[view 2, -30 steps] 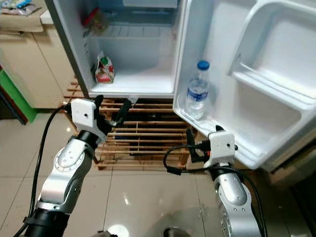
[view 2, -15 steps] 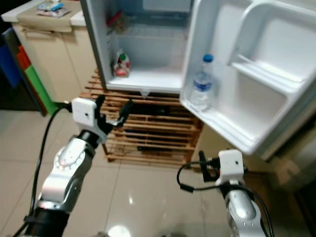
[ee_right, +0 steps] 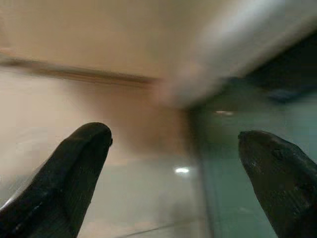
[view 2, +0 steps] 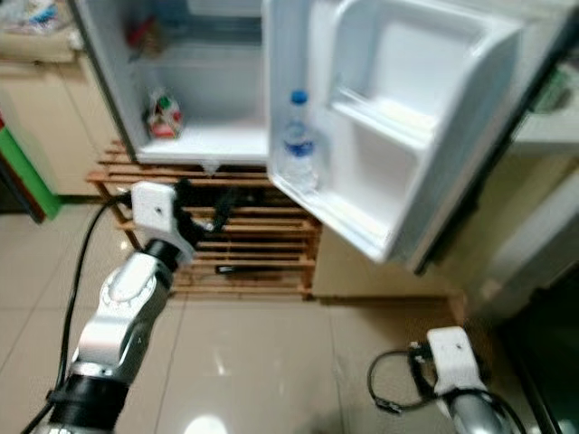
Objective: Restocking fridge
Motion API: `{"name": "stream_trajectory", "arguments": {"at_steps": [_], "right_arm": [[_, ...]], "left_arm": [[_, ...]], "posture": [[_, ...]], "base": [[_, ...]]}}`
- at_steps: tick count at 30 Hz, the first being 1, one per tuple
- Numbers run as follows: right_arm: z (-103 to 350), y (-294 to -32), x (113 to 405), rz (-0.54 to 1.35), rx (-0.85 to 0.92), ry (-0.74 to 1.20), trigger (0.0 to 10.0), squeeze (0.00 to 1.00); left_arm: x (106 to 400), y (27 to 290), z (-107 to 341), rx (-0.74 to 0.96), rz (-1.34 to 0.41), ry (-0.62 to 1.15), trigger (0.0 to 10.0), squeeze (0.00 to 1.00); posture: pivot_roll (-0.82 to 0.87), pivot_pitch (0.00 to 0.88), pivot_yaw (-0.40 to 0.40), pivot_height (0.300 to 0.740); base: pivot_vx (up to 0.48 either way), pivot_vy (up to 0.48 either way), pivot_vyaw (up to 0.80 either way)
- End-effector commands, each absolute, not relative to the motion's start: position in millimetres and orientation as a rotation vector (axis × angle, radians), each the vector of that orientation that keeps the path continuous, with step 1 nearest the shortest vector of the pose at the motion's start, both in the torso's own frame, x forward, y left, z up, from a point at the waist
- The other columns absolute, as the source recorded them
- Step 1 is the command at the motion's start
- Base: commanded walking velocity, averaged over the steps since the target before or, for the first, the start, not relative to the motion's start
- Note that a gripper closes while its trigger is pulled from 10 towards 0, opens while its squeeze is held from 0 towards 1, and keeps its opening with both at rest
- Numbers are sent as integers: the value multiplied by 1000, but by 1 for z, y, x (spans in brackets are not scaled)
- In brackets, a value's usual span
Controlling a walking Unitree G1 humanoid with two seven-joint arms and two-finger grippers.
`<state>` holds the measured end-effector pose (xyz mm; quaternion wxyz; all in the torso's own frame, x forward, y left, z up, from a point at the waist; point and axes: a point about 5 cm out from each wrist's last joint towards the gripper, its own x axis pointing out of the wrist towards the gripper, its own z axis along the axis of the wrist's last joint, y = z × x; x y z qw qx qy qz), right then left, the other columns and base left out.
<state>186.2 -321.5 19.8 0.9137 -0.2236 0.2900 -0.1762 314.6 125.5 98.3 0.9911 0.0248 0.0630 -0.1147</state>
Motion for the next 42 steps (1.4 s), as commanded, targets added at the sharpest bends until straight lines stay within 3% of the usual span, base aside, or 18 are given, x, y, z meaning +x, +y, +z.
{"name": "stream_trajectory", "arguments": {"at_steps": [1, 5, 10, 14, 19, 29, 31, 32, 35, 38, 39, 42], "right_arm": [[35, -328, 197, -422, -490, 510, 10000, 0], [90, -330, 246, -469, -532, 267, 10000, 0], [118, -324, 282, -475, -515, 149, 10000, 0], [146, -292, 327, -371, -416, 29, 10000, 0], [172, -249, 352, -237, -368, -65, 10000, 0], [188, -209, 357, -15, -205, -105, 10000, 0], [198, -168, 342, 226, -108, -125, 10000, 0], [198, -168, 342, 226, -108, -125, 10000, 0], [211, -123, 312, 505, 1, -143, 10000, 0], [213, -117, 308, 543, 18, -144, 10000, 0], [225, -102, 287, 700, 83, -170, 10000, 0], [233, -95, 268, 833, 145, -189, 10000, 0]], "left_arm": [[311, 133, 74, 111, -198, 261, 10000, 0], [302, 143, 34, 228, -226, 484, 10000, 0], [295, 147, 11, 308, -263, 608, 10000, 0], [278, 154, -17, 469, -344, 758, 10000, 0], [266, 169, -30, 532, -353, 844, 10000, 0], [254, 183, -41, 563, -349, 926, 10000, 0], [237, 187, -53, 586, -386, 1000, 10000, 0], [237, 187, -53, 586, -386, 1000, 10000, 0], [218, 191, -66, 625, -434, 1078, 10000, 0], [215, 191, -67, 634, -440, 1088, 10000, 0], [203, 193, -74, 627, -461, 1137, 10000, 0], [192, 194, -79, 613, -474, 1181, 10000, 0]], "posture": [[-220, 20, 37, 740], [-217, 15, 46, 740], [-212, 6, 51, 740], [-203, 0, 55, 740], [-191, 0, 53, 740], [-184, 0, 66, 740], [-185, 0, 86, 740], [-185, 0, 86, 740], [-189, 0, 100, 740], [-189, 0, 100, 740], [-196, 0, 118, 740], [-205, 0, 125, 740]], "base": [[0, 0, 0], [0, 0, 0], [0, 0, 0], [0, 0, 0], [0, 0, 0], [0, 0, 0], [0, 0, 0], [0, 0, 0], [0, 0, 0], [0, 0, 0], [0, 0, 0], [0, 0, 0]]}}
